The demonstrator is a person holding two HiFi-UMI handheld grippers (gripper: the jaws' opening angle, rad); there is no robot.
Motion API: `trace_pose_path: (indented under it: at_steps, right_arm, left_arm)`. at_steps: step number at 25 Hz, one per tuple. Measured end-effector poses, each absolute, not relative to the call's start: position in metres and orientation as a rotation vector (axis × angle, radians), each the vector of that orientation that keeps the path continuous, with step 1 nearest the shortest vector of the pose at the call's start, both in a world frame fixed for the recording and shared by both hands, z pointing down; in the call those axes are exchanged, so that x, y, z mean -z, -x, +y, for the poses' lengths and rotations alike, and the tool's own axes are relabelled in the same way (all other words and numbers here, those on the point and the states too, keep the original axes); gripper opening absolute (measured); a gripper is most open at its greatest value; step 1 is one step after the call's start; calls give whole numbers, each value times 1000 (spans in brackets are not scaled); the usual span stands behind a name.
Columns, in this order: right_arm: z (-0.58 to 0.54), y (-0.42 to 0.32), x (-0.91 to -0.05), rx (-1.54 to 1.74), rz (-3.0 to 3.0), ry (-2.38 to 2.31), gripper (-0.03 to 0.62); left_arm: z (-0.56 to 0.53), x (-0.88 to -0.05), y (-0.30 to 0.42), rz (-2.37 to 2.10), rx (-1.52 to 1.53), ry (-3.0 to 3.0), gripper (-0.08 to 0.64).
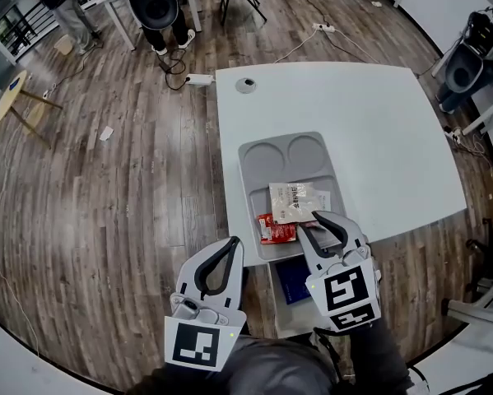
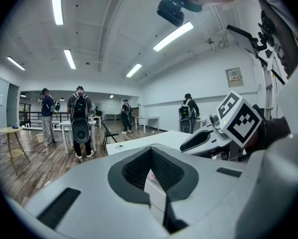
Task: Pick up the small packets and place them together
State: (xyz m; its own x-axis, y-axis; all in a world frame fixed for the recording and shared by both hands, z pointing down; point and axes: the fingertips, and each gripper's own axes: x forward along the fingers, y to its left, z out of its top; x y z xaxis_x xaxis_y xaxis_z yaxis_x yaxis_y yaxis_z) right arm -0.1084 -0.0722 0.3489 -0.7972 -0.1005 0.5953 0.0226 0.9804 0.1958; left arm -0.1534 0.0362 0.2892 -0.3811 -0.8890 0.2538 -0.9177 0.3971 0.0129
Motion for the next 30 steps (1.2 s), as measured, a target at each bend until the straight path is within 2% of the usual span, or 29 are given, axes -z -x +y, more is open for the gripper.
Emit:
trace_pose_path:
  at_steps: [11, 24, 30]
  right_arm:
    - [-58, 65, -356, 241, -2456, -30, 104]
    - [-11, 25, -411, 194, -2297, 169, 107]
    - [4, 19, -436, 280, -2142, 319, 273]
  left_arm:
    - [23, -289, 121, -2377, -199, -1695, 0]
    - [21, -297, 90, -2315, -219, -1751, 0]
    - [25, -299, 101, -2323, -216, -1739, 0]
